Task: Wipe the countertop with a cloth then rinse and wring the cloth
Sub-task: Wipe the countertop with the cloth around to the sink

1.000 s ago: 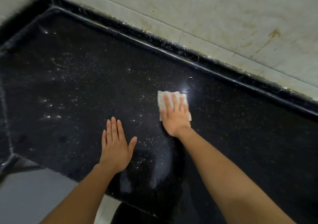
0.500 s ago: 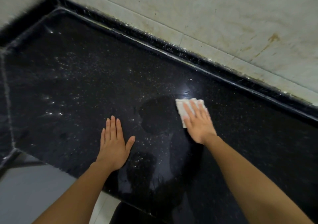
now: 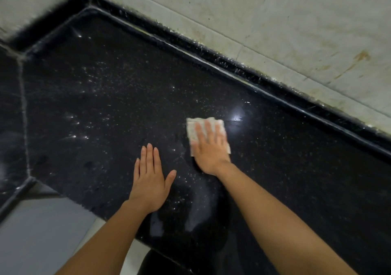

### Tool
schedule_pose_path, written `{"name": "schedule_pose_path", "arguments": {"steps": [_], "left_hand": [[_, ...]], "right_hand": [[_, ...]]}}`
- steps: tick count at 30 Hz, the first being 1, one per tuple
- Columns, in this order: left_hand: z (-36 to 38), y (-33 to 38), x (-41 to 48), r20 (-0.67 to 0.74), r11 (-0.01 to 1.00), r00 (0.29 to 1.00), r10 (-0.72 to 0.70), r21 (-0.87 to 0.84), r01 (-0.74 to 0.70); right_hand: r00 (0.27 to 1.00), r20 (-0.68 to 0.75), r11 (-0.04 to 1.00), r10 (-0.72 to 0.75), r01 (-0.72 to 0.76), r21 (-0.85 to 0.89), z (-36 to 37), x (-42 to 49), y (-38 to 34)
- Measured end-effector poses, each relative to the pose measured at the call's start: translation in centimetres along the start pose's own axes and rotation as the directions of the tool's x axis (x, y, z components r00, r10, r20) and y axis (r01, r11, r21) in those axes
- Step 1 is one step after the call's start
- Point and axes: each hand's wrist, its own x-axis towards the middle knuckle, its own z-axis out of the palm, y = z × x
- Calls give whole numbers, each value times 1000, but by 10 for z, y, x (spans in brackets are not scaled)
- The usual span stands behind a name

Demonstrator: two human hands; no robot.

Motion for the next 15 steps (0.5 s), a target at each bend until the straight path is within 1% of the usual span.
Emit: {"name": "schedule_pose_path", "arguments": {"steps": [2, 4, 6, 9, 11, 15], "left_hand": [[1, 0, 1, -8, 1000, 1000, -7, 5, 7], [1, 0, 1, -19, 1000, 1000, -6, 7, 6], [1, 0, 1, -22, 1000, 1000, -6, 10, 6], [0, -1, 1, -14, 1000, 1000, -6, 13, 6], [0, -1, 0, -21, 1000, 1000, -5, 2, 5], [0, -3, -5, -74, 999, 997, -2, -38, -1]], "right_hand": [[989, 45, 990, -139, 140, -33, 1, 19, -33], [968, 78, 968, -240, 245, -61, -1, 34, -53], [946, 99, 944, -308, 317, -91, -3, 41, -57], [918, 113, 906, -380, 394, -154, -7, 39, -38], [929, 97, 913, -357, 369, -176, -11, 35, -17], [988, 43, 981, -147, 151, -125, -28, 30, 38]]}}
